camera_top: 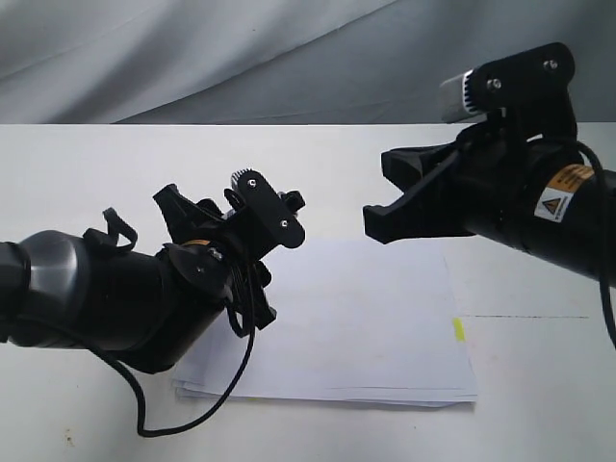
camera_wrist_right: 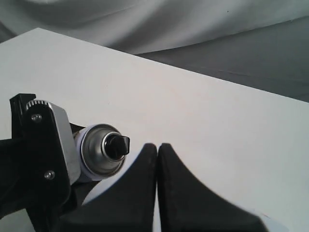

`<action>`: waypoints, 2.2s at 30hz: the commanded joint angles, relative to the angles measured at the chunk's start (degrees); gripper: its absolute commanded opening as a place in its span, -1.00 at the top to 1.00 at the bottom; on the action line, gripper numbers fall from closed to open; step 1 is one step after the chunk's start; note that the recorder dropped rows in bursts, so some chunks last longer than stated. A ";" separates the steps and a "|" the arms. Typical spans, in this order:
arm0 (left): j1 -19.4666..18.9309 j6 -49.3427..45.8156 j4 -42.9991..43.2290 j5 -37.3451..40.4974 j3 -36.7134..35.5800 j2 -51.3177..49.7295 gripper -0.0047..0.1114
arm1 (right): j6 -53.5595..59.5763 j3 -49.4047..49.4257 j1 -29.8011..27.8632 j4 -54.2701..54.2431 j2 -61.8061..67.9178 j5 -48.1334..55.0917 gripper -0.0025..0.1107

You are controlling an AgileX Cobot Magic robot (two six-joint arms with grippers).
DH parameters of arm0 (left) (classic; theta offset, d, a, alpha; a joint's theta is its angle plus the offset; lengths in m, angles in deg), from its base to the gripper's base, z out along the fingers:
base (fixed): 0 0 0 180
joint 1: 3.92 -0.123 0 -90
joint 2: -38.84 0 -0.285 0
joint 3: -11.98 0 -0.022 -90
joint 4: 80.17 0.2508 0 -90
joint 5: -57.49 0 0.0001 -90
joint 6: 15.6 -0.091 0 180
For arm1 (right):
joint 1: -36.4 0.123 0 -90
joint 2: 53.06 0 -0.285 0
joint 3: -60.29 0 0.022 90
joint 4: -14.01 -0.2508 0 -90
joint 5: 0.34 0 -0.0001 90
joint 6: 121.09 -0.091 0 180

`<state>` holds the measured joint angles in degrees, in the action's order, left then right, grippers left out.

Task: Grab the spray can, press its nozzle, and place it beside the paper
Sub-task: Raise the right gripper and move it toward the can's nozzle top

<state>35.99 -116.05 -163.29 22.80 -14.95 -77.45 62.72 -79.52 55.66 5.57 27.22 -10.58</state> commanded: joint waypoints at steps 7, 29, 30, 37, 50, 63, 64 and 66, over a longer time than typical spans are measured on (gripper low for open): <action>0.32 -0.50 1.28 -1.03 0.65 0.43 0.92 | -3.81 -0.38 0.17 -4.91 -0.08 -2.69 0.96; 0.32 -7.57 -5.23 -2.90 4.57 0.43 0.92 | -7.72 -13.93 -9.37 -7.21 4.03 27.56 0.96; 0.32 -7.57 -5.23 -2.90 4.57 0.43 0.92 | -6.74 -16.83 -10.74 -7.21 5.62 30.72 0.96; 0.32 -7.57 -5.68 -2.64 4.57 0.43 0.92 | 12.13 -36.39 -18.19 -22.15 19.52 53.55 0.96; 0.32 -7.98 -5.88 -2.47 4.57 0.43 0.92 | 38.02 -44.70 -28.92 -59.17 41.09 74.38 0.96; 0.32 -8.44 -3.04 1.82 4.68 0.43 0.92 | 41.35 -44.70 -26.25 -63.19 43.84 76.24 0.96; 0.32 -8.44 -3.04 1.82 4.68 0.43 0.92 | 41.45 -44.70 -25.78 -63.19 43.84 76.24 0.96; 0.32 -8.44 -2.75 1.82 4.68 0.43 0.92 | 41.57 -44.70 -24.70 -63.19 43.84 76.24 0.96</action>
<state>35.99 -124.41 -167.50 25.49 -10.98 -77.45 103.38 -123.64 29.64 -57.01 71.16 64.96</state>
